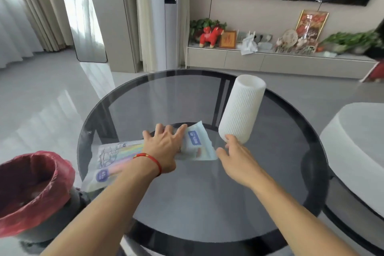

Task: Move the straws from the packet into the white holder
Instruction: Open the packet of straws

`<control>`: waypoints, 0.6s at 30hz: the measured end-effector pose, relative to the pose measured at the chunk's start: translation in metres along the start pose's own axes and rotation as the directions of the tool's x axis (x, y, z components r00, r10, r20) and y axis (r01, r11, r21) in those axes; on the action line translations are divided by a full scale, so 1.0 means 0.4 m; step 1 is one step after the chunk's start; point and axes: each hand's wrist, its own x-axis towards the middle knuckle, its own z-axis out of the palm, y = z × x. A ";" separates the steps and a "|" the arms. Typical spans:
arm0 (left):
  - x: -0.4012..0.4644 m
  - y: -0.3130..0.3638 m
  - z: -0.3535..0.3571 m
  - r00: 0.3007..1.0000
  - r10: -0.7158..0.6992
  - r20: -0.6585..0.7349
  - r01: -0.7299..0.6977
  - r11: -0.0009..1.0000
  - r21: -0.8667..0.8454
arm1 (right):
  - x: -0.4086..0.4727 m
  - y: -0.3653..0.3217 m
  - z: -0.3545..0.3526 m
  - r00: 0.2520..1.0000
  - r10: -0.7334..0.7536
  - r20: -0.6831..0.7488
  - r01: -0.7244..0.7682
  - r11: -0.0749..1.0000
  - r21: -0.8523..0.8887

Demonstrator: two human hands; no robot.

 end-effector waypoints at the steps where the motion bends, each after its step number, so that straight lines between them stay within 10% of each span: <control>1: -0.009 -0.001 -0.004 0.998 0.043 -0.051 -0.042 0.999 0.024 | -0.004 0.007 -0.003 1.000 0.013 0.025 -0.016 0.993 0.115; 6: -0.050 0.005 0.006 0.949 0.207 -0.236 -0.177 0.974 0.141 | -0.008 0.007 0.014 0.990 -0.086 0.115 0.007 0.825 0.565; 10: -0.075 0.023 0.017 0.981 0.174 -0.081 -0.184 0.973 -0.141 | 0.001 -0.022 0.045 0.996 -0.005 0.086 -0.055 0.732 0.679; 18: -0.101 0.064 -0.007 0.929 0.055 -0.367 -0.229 0.863 -0.450 | 0.003 -0.022 0.030 0.970 -0.096 0.225 -0.167 0.416 0.894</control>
